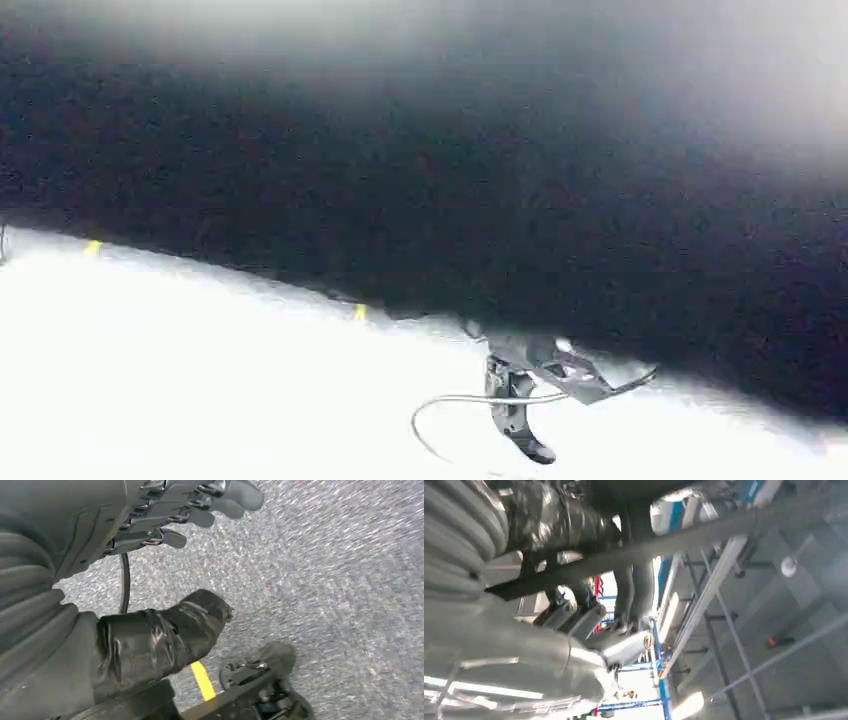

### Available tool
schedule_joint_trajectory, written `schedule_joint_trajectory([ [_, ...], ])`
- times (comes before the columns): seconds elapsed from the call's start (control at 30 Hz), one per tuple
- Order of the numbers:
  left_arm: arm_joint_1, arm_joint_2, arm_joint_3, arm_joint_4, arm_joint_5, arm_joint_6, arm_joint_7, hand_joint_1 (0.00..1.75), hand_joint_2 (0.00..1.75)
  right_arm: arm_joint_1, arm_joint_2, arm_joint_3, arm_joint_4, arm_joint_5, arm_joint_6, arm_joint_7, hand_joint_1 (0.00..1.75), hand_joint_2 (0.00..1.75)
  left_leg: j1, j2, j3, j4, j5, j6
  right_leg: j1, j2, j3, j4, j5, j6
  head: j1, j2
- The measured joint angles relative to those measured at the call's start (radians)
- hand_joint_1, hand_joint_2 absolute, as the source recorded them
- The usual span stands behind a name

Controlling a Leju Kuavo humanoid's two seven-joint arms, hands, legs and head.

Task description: Take the parts from the cabinet and place them on the table.

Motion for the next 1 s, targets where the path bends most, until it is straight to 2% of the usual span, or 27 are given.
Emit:
schedule_joint_trajectory([
  [0.03,-0.001,-0.001,0.0,0.0,-0.001,0.0,0.0,0.0,1.75,-0.001,0.0,0.0,0.0,-0.004,0.002,0.0,1.75,1.75,0.007,0.008,0.009,-0.014,0.003,0.009,0.003,0.002,0.002,0.0,-0.006,0.006,0.0,0.0],
  [0.07,-0.002,-0.001,0.0,0.0,-0.002,0.0,0.0,0.0,1.75,-0.001,0.0,-0.001,0.0,-0.007,0.004,-0.001,1.75,1.75,0.006,0.013,0.019,-0.021,0.002,0.014,-0.001,-0.005,-0.003,0.021,-0.018,0.009,0.003,0.0],
  [0.1,-0.004,-0.001,0.0,0.0,-0.003,0.0,0.0,0.0,1.75,-0.004,0.0,-0.001,0.0,-0.007,0.005,0.0,1.75,1.75,0.006,0.018,0.024,-0.023,-0.001,0.022,-0.001,-0.007,-0.028,0.071,-0.043,0.01,0.006,0.0],
  [0.17,-0.004,-0.001,0.0,0.0,-0.004,0.0,0.0,0.0,1.75,-0.002,0.0,-0.001,0.0,-0.009,0.005,0.0,1.75,1.75,0.004,0.03,0.03,-0.023,-0.009,0.032,-0.001,-0.008,-0.115,0.224,-0.1,0.012,0.01,0.0],
  [0.2,-0.004,-0.001,0.0,0.0,-0.004,0.0,0.0,0.0,1.75,-0.001,0.0,-0.001,0.002,-0.009,0.005,-0.001,1.75,1.75,0.003,0.037,0.034,-0.023,-0.013,0.033,-0.002,-0.008,-0.156,0.285,-0.108,0.013,0.012,0.0],
  [0.23,-0.004,-0.001,0.0,0.0,-0.004,-0.001,0.0,0.0,1.75,-0.001,0.0,-0.001,0.003,-0.009,0.005,-0.001,1.75,1.75,0.002,0.044,0.039,-0.022,-0.018,0.033,-0.002,-0.008,-0.178,0.299,-0.091,0.014,0.013,0.0],
  [0.27,-0.004,-0.001,0.0,0.0,-0.005,-0.001,0.0,0.0,1.75,-0.001,0.0,-0.002,0.005,-0.009,0.005,-0.001,1.75,1.75,0.002,0.051,0.046,-0.022,-0.024,0.033,-0.002,-0.009,-0.172,0.266,-0.052,0.014,0.013,0.0],
  [0.3,-0.004,-0.001,0.0,0.0,-0.007,-0.001,0.0,0.0,1.75,-0.001,0.0,-0.002,0.006,-0.009,0.005,0.0,1.75,1.75,0.002,0.059,0.054,-0.021,-0.031,0.032,-0.002,-0.014,-0.149,0.202,-0.002,0.012,0.015,0.0],
  [0.33,-0.004,-0.002,0.0,0.0,-0.008,-0.002,0.0,0.0,1.75,-0.001,0.0,-0.002,0.006,-0.009,0.005,-0.001,1.75,1.75,0.002,0.065,0.065,-0.02,-0.038,0.03,-0.001,-0.031,-0.115,0.119,0.051,0.008,0.015,0.0],
  [0.37,-0.004,-0.002,0.0,0.0,-0.01,-0.002,0.0,0.0,1.75,-0.002,0.0,-0.002,0.006,-0.009,0.005,0.0,1.75,1.75,0.001,0.071,0.074,-0.018,-0.047,0.024,0.005,-0.08,-0.088,0.044,0.081,0.002,0.015,0.0],
  [0.4,-0.004,-0.002,0.0,0.0,-0.011,-0.003,0.0,0.0,1.75,-0.005,0.0,-0.002,0.007,-0.009,0.006,0.0,1.75,1.75,-0.009,0.078,0.077,-0.013,-0.054,0.016,0.025,-0.105,-0.077,0.029,0.066,0.0,0.015,0.0],
  [0.43,-0.004,-0.002,0.0,0.0,-0.013,-0.003,0.002,0.0,1.75,-0.009,0.0,-0.002,0.007,-0.009,0.01,-0.001,1.75,1.75,-0.009,0.089,0.076,-0.013,-0.057,0.012,0.021,-0.097,-0.07,0.019,0.055,-0.011,0.015,0.0],
  [0.5,-0.004,-0.002,0.0,0.0,-0.016,-0.003,0.003,0.0,1.75,-0.007,0.0,-0.002,0.008,-0.01,0.011,-0.002,1.75,1.75,-0.01,0.117,0.082,-0.019,-0.059,0.004,0.023,-0.067,-0.076,0.02,0.056,-0.016,0.014,0.0],
  [0.53,-0.007,-0.002,0.0,0.0,-0.018,-0.003,0.003,0.0,1.75,-0.007,0.0,-0.002,0.008,-0.01,0.011,-0.002,1.75,1.75,-0.01,0.131,0.086,-0.017,-0.066,-0.003,0.019,-0.051,-0.072,0.014,0.059,-0.023,0.015,0.0],
  [0.57,-0.009,-0.002,0.0,0.0,-0.018,-0.003,0.003,0.0,1.75,-0.006,0.0,-0.002,0.007,-0.01,0.011,-0.002,1.75,1.75,-0.003,0.105,0.086,-0.007,-0.079,-0.01,0.012,-0.041,-0.064,0.007,0.06,-0.027,0.015,0.0],
  [0.6,-0.012,-0.002,0.0,0.0,-0.019,-0.003,0.003,0.0,1.75,-0.01,0.0,-0.002,0.008,-0.01,0.012,-0.002,1.75,1.75,-0.002,0.059,0.071,0.033,-0.1,-0.015,0.009,-0.03,-0.06,0.006,0.058,-0.031,0.009,0.0],
  [0.63,-0.012,-0.002,0.0,0.0,-0.019,-0.003,0.004,0.0,1.75,-0.011,0.001,-0.002,0.008,-0.01,0.013,-0.002,1.75,1.75,-0.001,0.041,0.033,0.105,-0.133,-0.018,0.007,-0.02,-0.06,0.007,0.058,-0.035,0.005,0.0],
  [0.67,-0.011,-0.002,0.0,0.0,-0.019,-0.004,0.008,0.0,1.75,-0.01,0.001,-0.002,0.008,-0.013,0.015,-0.002,1.75,1.75,0.001,0.033,-0.015,0.191,-0.163,-0.021,0.007,-0.005,-0.06,0.007,0.057,-0.037,0.002,0.0],
  [0.7,-0.009,-0.002,0.0,0.0,-0.02,-0.005,0.011,0.0,1.75,-0.011,0.002,-0.002,0.01,-0.018,0.015,-0.002,1.75,1.75,0.002,0.03,-0.055,0.253,-0.177,-0.023,0.007,0.009,-0.06,0.007,0.057,-0.037,0.004,0.0],
  [0.73,-0.007,-0.002,0.0,0.0,-0.021,-0.006,0.021,0.0,1.75,-0.01,0.002,-0.002,0.011,-0.024,0.017,-0.002,1.75,1.75,0.002,0.028,-0.081,0.281,-0.17,-0.025,0.007,0.024,-0.059,0.009,0.056,-0.038,0.003,0.0],
  [0.77,-0.008,-0.002,0.0,0.0,-0.023,-0.008,0.032,0.0,1.75,-0.011,0.002,-0.002,0.013,-0.028,0.02,-0.002,1.75,1.75,0.003,0.027,-0.085,0.264,-0.14,-0.023,0.007,0.041,-0.058,0.009,0.055,-0.039,0.003,0.0],
  [0.8,-0.011,-0.002,0.0,0.0,-0.025,-0.008,0.041,0.0,1.75,-0.011,0.002,-0.002,0.015,-0.028,0.02,-0.002,1.75,1.75,0.003,0.024,-0.071,0.212,-0.095,-0.021,0.007,0.052,-0.055,0.01,0.053,-0.038,0.003,0.0],
  [0.83,-0.017,-0.002,0.0,0.0,-0.027,-0.01,0.049,0.0,1.75,-0.013,0.003,-0.002,0.017,-0.029,0.02,-0.002,1.75,1.75,0.004,0.019,-0.042,0.131,-0.04,-0.016,0.007,0.065,-0.051,0.011,0.051,-0.036,0.003,0.0],
  [0.87,-0.024,-0.003,0.0,0.0,-0.029,-0.011,0.053,0.0,1.75,-0.017,0.003,-0.002,0.018,-0.029,0.02,-0.002,1.75,1.75,0.003,0.004,-0.009,0.043,0.009,-0.01,0.007,0.071,-0.049,0.011,0.047,-0.033,0.002,0.0],
  [0.9,-0.03,-0.003,-0.001,0.0,-0.031,-0.011,0.055,0.0,1.75,-0.02,0.006,-0.003,0.021,-0.029,0.019,-0.003,1.75,1.75,0.0,-0.005,0.001,0.014,-0.006,-0.003,0.015,0.08,-0.05,0.014,0.044,-0.028,0.0,0.0],
  [0.93,-0.038,-0.003,-0.001,0.0,-0.031,-0.012,0.055,0.0,1.75,-0.021,0.006,-0.003,0.023,-0.028,0.016,-0.005,1.75,1.75,0.001,-0.006,0.015,-0.006,-0.013,0.001,0.012,0.086,-0.054,0.016,0.044,-0.023,-0.005,0.0],
  [1.0,-0.043,-0.005,-0.001,0.0,-0.033,-0.012,0.057,0.0,1.75,-0.02,0.006,-0.003,0.024,-0.017,0.001,-0.009,1.75,1.75,-0.003,-0.006,0.014,-0.004,-0.013,0.005,0.007,0.087,-0.053,0.007,0.045,-0.013,0.001,0.0],
])
